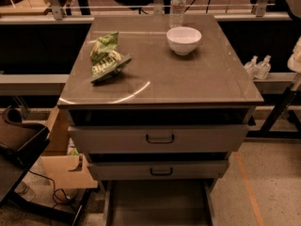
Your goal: Place green jalapeno chip bag into bottom drawer
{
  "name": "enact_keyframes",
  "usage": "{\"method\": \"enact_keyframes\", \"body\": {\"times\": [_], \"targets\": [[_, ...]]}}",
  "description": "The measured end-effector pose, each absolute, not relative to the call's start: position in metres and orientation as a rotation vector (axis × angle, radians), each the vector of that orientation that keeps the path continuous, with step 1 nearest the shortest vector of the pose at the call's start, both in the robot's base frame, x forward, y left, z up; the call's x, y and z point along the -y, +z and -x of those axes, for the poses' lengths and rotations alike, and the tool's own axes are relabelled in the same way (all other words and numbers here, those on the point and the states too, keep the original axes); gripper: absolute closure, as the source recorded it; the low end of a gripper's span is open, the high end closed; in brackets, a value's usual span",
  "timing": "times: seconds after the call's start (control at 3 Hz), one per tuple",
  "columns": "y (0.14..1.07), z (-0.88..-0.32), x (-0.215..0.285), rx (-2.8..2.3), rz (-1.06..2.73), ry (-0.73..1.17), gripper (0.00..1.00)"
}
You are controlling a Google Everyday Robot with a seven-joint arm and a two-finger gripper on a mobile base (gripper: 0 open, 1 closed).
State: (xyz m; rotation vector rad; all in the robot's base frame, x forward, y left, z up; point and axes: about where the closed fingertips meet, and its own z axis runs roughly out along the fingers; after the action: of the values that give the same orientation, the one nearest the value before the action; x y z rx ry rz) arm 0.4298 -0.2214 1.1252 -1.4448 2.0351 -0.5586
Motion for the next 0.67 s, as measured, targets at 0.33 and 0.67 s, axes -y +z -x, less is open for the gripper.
{"method": "enact_keyframes", "body": {"times": [0.33, 0.67], "targets": [[1.133, -0.426, 0.215, -2.012, 1.442, -0.567, 0.0], [1.13, -0.457, 0.182, -1.956, 1.395, -0.516, 0.0]]}}
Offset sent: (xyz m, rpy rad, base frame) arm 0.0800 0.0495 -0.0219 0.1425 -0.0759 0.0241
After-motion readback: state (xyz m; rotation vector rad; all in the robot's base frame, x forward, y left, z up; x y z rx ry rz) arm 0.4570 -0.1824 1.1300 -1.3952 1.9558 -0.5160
